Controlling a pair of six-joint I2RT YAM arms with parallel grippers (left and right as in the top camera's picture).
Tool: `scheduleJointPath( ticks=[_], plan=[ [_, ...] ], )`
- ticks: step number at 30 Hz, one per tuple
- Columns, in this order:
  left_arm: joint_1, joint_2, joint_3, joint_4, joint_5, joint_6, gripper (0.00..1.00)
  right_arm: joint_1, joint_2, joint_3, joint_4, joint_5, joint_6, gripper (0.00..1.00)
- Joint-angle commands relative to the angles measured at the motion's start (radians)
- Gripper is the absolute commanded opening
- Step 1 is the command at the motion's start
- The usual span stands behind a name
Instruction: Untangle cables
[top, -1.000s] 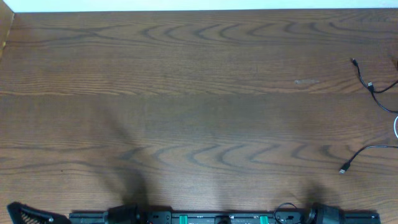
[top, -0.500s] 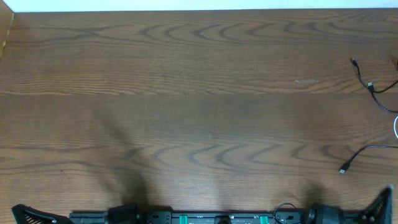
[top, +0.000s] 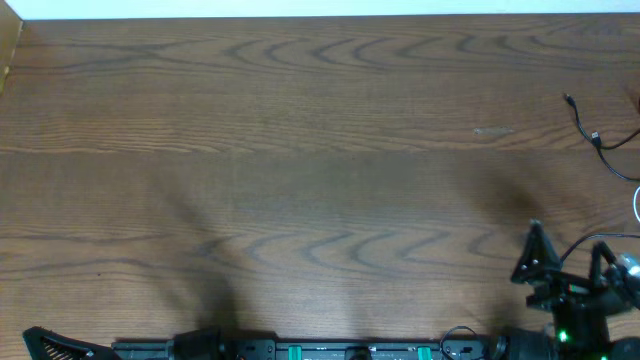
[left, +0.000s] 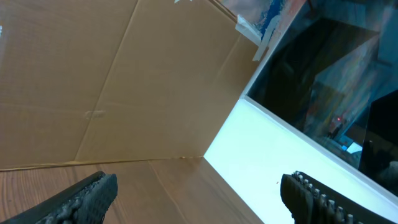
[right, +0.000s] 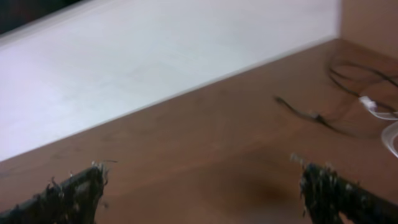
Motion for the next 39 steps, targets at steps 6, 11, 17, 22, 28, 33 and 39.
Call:
scheduleJointPath(
  ticks=[6,11,17,22,28,33,39],
  plan=[
    [0.002,0.002,-0.002,0.000,-0.006,-0.001,0.89,0.007,0.006,-0.198,0.254,-0.330,-0.029,0.99],
    [0.002,0.002,-0.002,0.000,-0.006,-0.001,0.89,0.007,0.007,-0.354,0.449,-0.353,0.121,0.99],
    [0.002,0.002,-0.002,0.000,-0.006,-0.001,0.89,0.007,0.007,-0.517,0.606,-0.428,0.020,0.99],
    [0.002,0.002,-0.002,0.000,-0.006,-0.001,0.89,0.007,0.007,-0.597,0.660,-0.534,-0.176,0.99],
    [0.002,0.002,-0.002,0.000,-0.006,-0.001,0.89,0.007,0.007,-0.635,0.659,-0.528,-0.245,0.99],
    [0.002,0.002,-0.002,0.000,-0.006,-0.001,0.89,0.007,0.016,-0.652,0.634,-0.525,-0.245,0.99],
    [0.002,0.002,-0.002,0.000,-0.006,-0.001,0.89,0.006,0.060,-0.652,0.636,-0.468,-0.347,0.99]
  ],
)
